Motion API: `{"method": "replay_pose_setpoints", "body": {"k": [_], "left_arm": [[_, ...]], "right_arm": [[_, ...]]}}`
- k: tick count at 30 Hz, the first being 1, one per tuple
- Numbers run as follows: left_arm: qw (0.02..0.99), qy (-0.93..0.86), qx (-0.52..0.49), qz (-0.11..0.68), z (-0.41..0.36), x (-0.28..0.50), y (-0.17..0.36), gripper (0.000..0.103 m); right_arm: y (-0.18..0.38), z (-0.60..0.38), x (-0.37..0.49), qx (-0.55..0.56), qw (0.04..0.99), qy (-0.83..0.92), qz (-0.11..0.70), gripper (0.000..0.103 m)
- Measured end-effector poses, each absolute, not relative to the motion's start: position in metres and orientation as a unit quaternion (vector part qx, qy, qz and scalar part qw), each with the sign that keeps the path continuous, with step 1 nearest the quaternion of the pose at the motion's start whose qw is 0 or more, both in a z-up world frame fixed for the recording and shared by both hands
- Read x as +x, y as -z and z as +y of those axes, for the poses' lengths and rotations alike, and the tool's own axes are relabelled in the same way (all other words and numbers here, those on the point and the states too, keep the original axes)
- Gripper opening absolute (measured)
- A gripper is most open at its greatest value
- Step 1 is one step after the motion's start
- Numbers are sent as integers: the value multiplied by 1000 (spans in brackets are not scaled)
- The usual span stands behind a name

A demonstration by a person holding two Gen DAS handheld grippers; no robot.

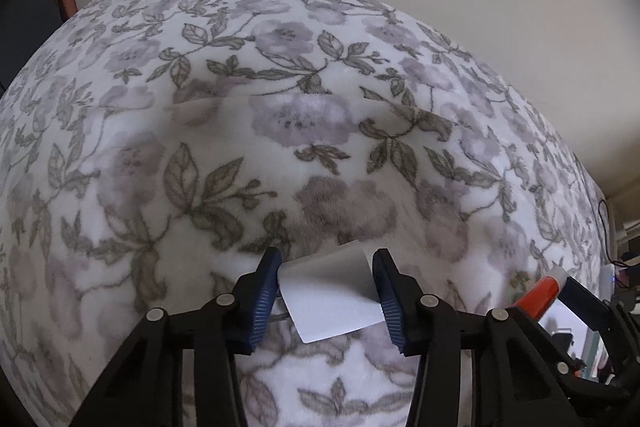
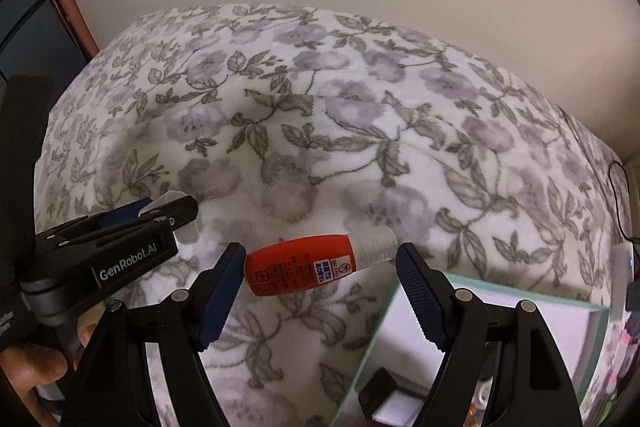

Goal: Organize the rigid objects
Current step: 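Carry the plug adapter and glue bottle with both grippers over the tray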

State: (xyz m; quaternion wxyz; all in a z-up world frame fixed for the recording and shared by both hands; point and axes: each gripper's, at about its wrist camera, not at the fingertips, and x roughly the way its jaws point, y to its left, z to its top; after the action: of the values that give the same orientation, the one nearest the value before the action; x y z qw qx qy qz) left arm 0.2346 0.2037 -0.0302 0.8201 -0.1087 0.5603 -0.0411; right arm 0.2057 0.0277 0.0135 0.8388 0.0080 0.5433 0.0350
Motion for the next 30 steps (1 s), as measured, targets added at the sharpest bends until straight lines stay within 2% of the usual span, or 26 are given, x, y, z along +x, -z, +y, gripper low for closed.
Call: {"method": "replay_pose_setpoints", "body": {"k": [18,30], "left_arm": [[831,100,-97,539,155,153,-55,49],[817,175,-21,550,83,72,-49,49]], "right_arm": [[-68,-28,96,92,851,44,516,78],[-40,-82,12,162,815,140,539,78]]}}
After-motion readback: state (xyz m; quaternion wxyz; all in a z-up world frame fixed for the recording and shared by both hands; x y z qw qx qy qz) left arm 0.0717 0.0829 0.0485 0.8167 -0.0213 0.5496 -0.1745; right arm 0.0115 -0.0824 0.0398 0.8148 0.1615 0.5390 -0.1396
